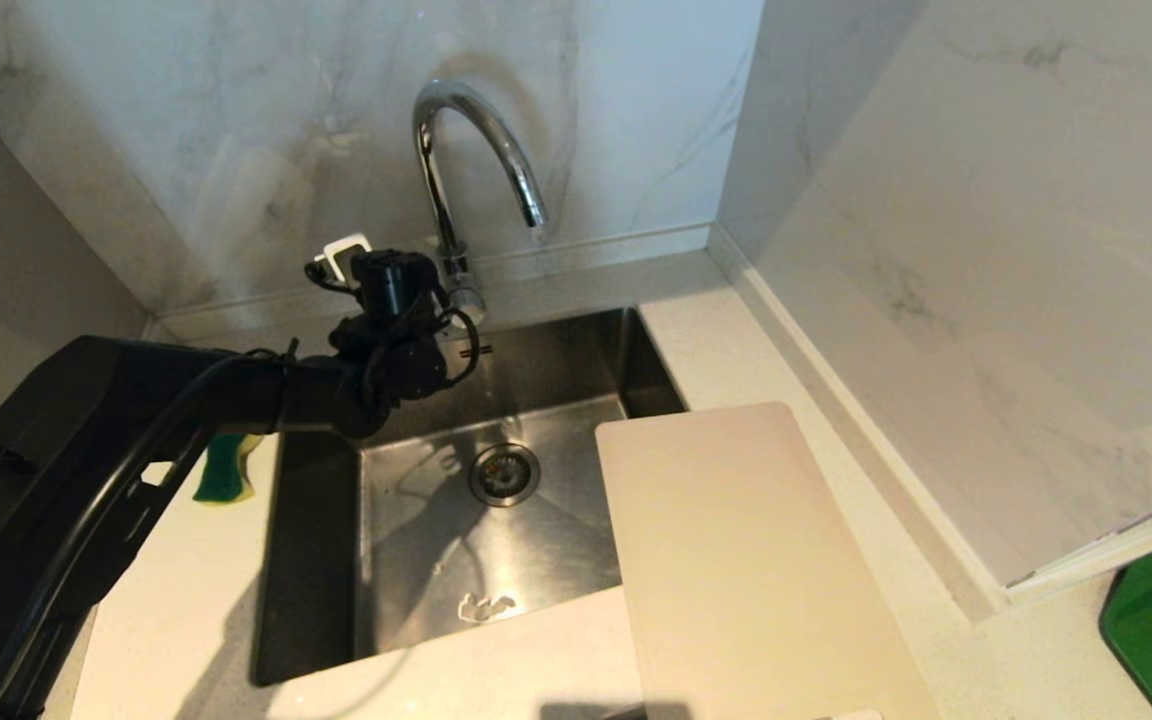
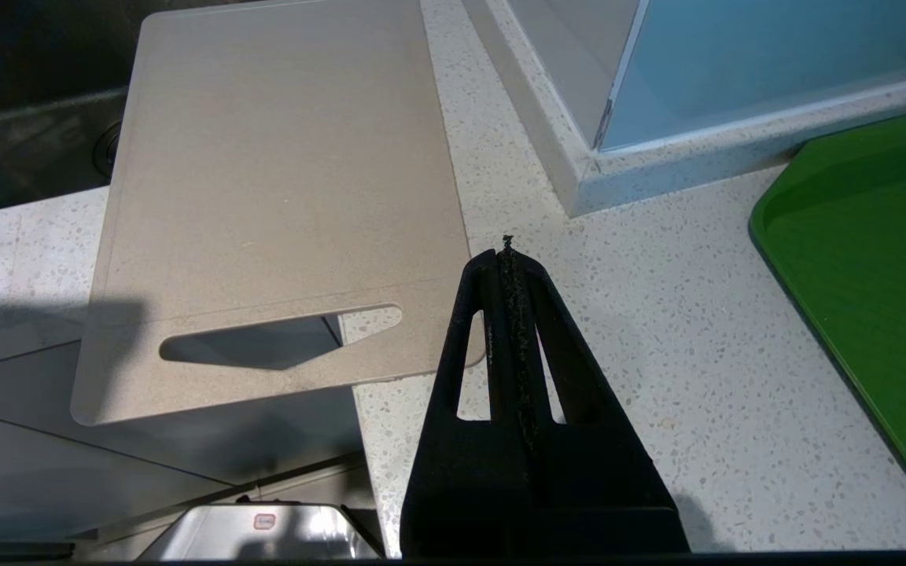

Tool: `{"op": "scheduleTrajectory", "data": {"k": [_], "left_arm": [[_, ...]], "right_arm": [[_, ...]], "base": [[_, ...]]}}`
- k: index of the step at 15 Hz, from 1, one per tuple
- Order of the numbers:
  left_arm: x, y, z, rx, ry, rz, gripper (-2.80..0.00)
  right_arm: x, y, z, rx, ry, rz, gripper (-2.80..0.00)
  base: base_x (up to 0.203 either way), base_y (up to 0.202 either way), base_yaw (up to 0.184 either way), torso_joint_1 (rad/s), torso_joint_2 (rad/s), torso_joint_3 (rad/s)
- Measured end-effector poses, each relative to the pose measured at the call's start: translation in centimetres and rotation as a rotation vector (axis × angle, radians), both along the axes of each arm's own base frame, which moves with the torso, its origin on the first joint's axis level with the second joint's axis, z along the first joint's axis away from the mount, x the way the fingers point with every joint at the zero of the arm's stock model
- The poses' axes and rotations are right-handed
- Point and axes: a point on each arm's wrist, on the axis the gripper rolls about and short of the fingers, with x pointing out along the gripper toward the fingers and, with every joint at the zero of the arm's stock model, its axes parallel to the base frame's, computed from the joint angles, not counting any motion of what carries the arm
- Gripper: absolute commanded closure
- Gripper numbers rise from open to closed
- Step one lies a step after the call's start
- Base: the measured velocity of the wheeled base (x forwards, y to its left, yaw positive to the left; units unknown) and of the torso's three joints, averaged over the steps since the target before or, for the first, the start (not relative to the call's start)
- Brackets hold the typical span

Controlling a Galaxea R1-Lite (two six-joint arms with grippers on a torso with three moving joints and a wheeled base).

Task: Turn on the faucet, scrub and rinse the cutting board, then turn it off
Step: Turn on the tap

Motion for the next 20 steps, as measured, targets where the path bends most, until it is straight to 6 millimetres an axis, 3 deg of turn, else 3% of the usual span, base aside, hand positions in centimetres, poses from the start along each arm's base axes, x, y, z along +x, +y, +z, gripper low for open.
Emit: {"op": "scheduleTrajectory", "data": {"k": [11,17,20], "left_arm": [[-1.4,-0.3,-0.6,0.001,0.046,-0.020,-2.80],[-1.4,-0.2,-0.2,0.002,0.045,-0.025,-2.80],[-1.2,0.0,1.0,-0.009,0.021,-0.019,-2.80]], "right_arm": [[0.0,0.0,0.0,0.000,0.000,0.000,0.00],[0.0,0.0,0.0,0.000,0.000,0.000,0.00],[0.0,0.0,0.0,0.000,0.000,0.000,0.00]], "base": [[0.000,0.000,0.000,0.000,0.00,0.000],[0.000,0.000,0.000,0.000,0.00,0.000],[0.000,0.000,0.000,0.000,0.00,0.000]]}}
